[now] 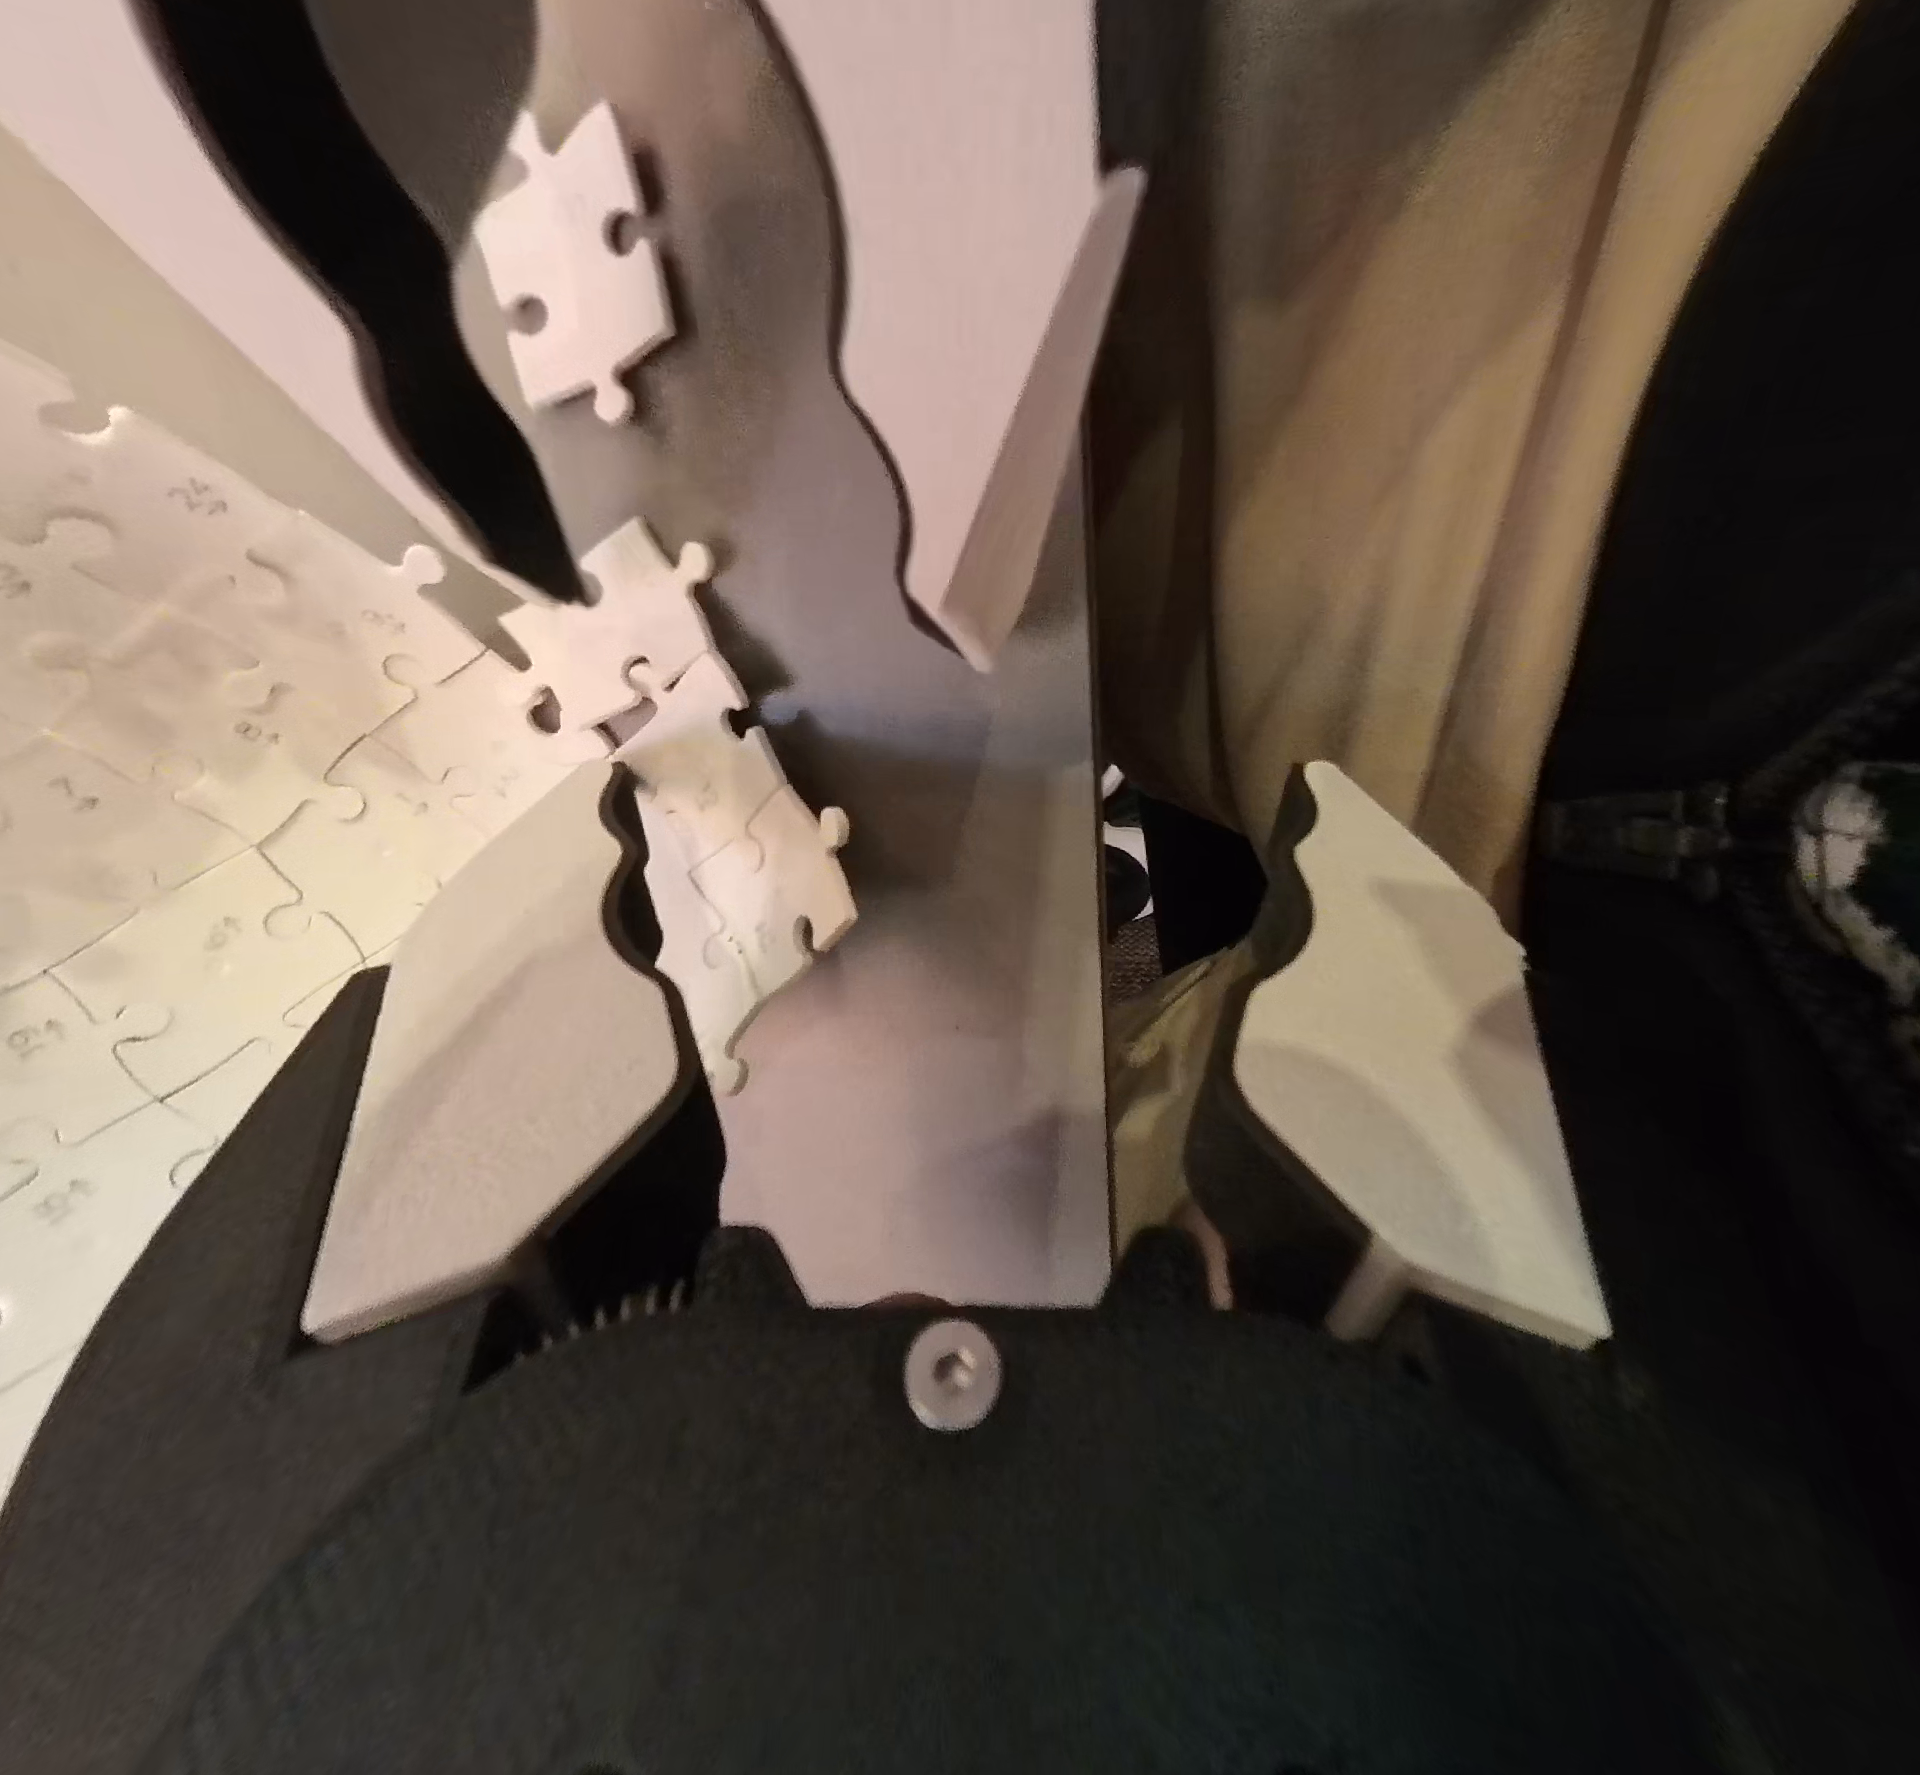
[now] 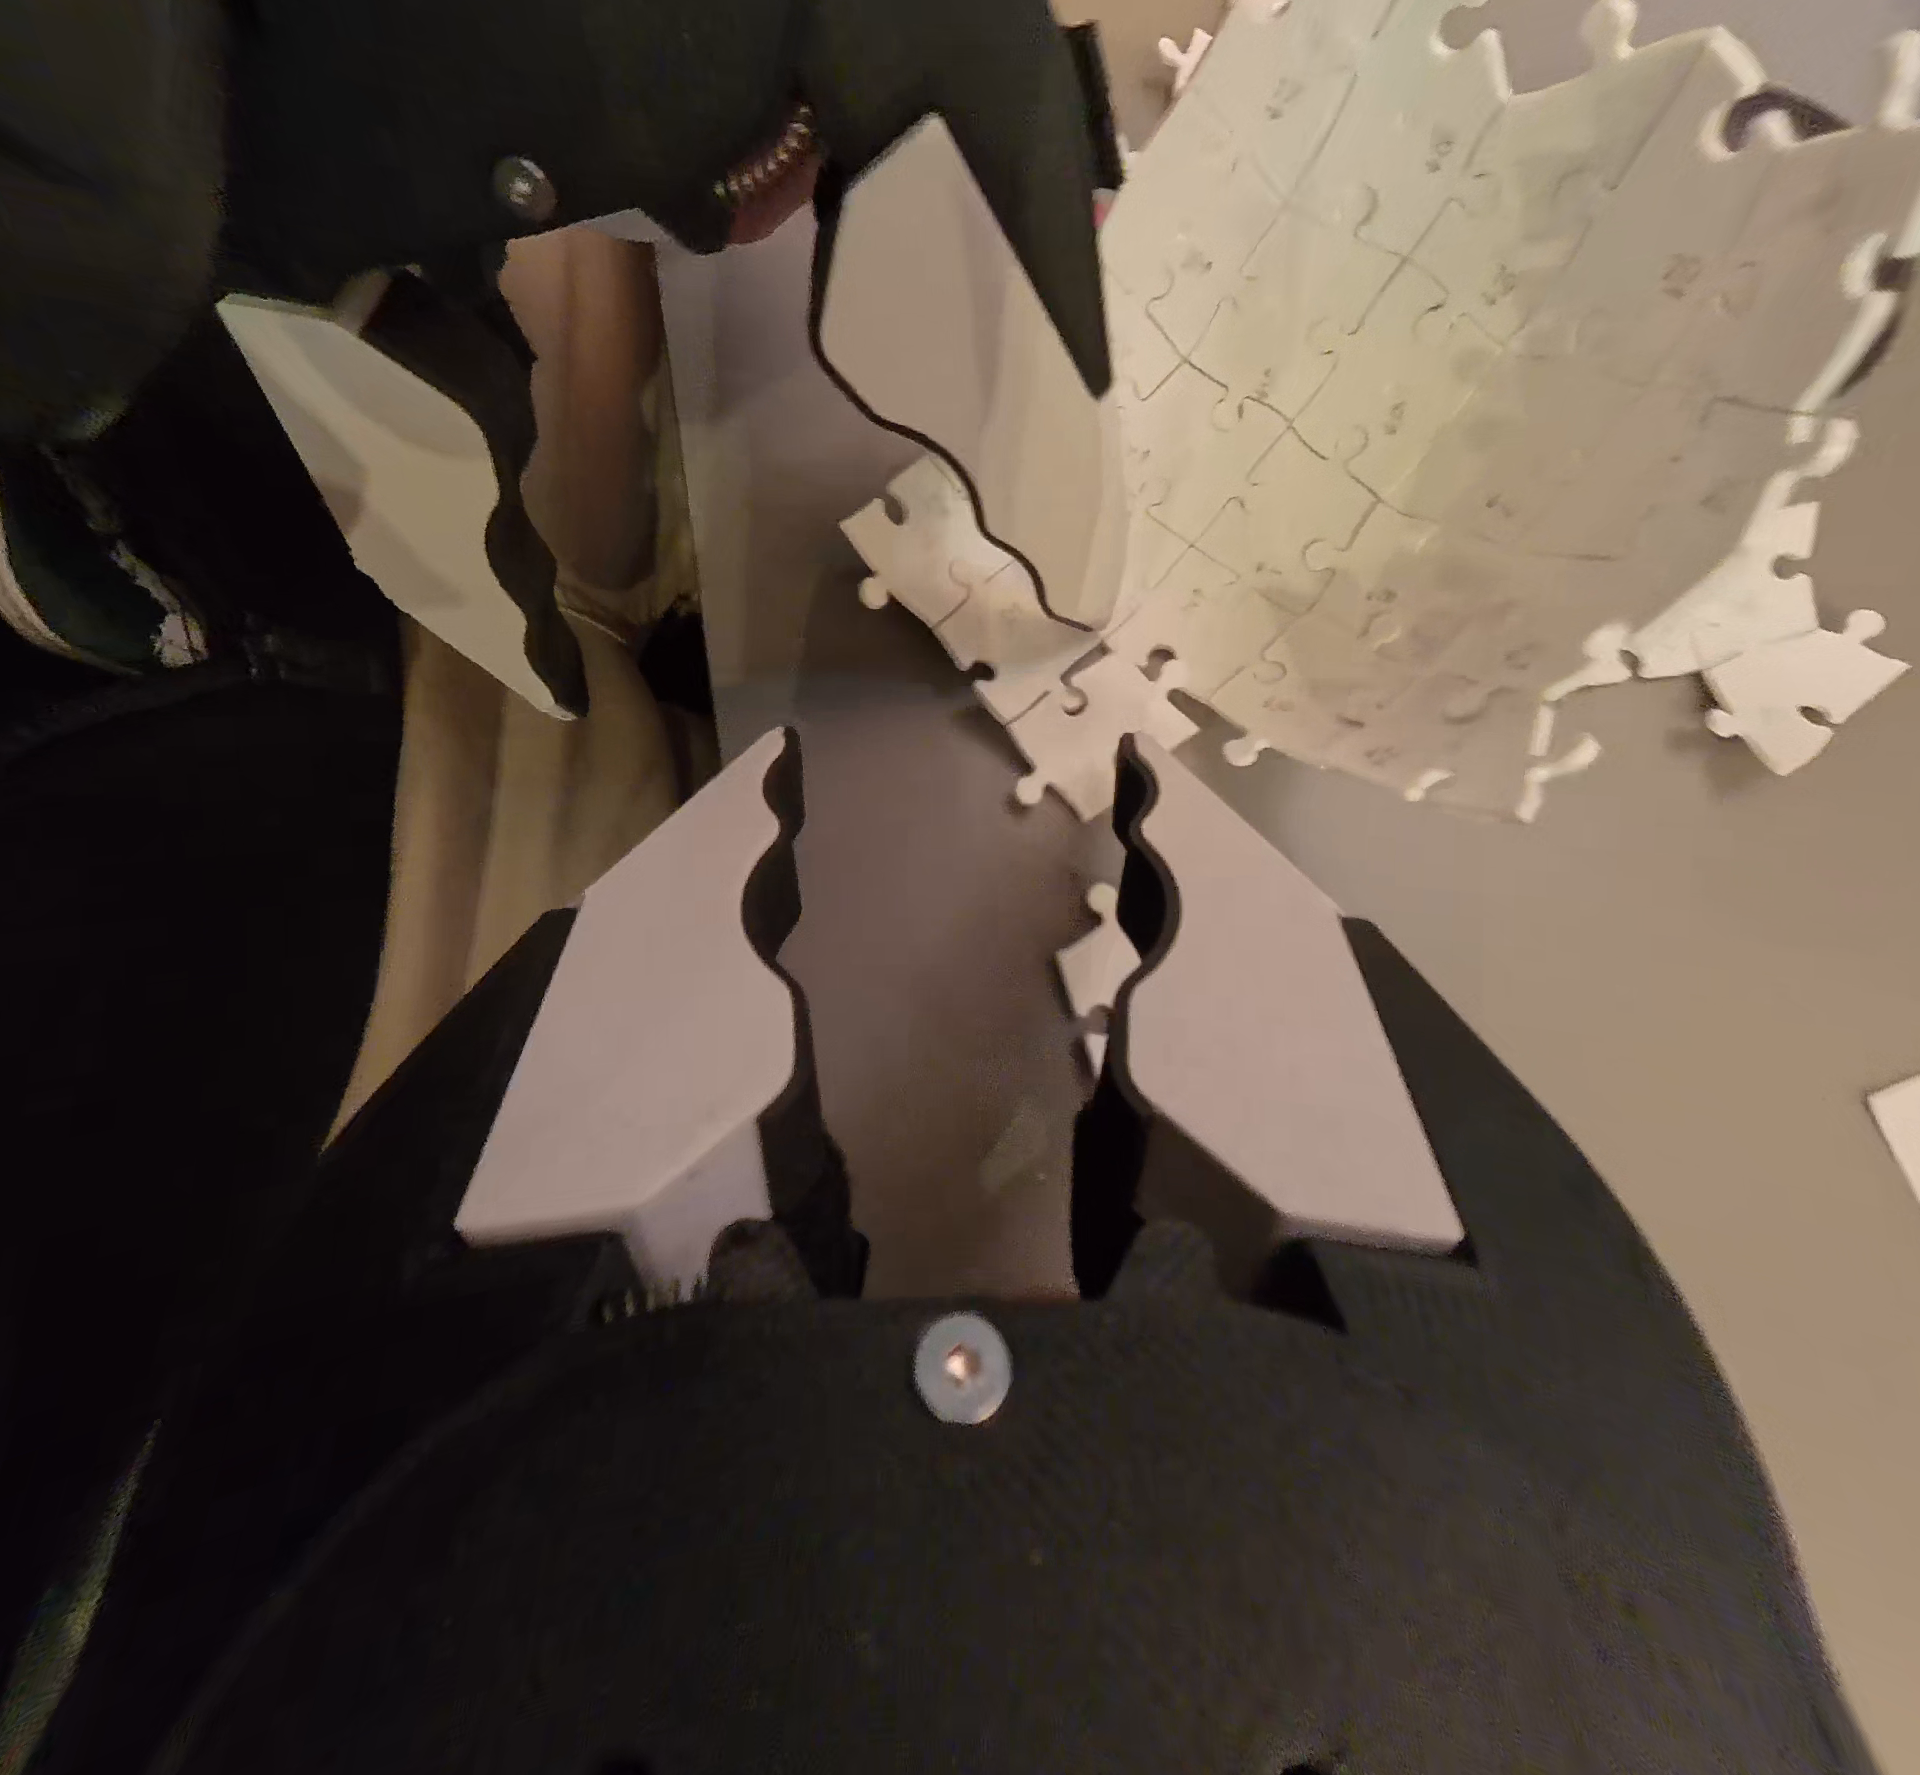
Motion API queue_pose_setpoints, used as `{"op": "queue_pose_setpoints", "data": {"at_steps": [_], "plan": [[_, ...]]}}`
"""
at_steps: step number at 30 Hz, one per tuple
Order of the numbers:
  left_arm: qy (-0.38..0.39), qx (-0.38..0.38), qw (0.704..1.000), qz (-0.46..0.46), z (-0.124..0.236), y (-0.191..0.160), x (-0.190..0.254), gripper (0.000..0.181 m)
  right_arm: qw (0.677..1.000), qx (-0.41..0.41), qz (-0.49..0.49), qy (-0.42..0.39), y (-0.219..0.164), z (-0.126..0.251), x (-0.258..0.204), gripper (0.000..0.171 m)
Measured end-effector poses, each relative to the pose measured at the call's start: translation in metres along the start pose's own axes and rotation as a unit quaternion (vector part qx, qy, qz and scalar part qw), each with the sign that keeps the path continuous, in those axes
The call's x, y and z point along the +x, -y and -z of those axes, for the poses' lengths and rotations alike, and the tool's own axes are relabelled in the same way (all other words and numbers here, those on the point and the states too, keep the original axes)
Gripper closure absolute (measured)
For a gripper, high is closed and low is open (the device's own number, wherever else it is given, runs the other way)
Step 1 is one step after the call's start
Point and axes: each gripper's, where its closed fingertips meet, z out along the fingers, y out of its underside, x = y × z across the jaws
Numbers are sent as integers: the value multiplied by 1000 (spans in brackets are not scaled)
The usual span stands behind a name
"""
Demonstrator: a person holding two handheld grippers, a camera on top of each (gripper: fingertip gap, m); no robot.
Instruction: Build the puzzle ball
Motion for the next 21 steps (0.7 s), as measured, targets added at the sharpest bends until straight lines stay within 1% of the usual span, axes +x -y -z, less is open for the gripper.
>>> {"op": "queue_pose_setpoints", "data": {"at_steps": [2,4,6,10,12,18,21], "plan": [[0,-1,1000,0,0,0,0,69,1000,8,-3,-1,3,3,2,110],[0,-2,1000,-1,0,0,0,69,1000,-4,1,1,-1,1,4,110],[0,-2,1000,-1,0,0,0,68,1000,-4,13,9,0,-1,0,116],[0,-2,1000,-2,0,0,0,68,999,-15,19,26,-1,-7,-4,118],[1,-2,1000,-2,0,0,0,68,999,-17,20,29,1,-7,-4,116],[1,-4,1000,-3,0,-1,0,68,999,-27,31,25,0,-8,-4,116],[1,-4,1000,-3,0,-1,0,68,999,-10,46,24,8,-5,-7,117]]}}
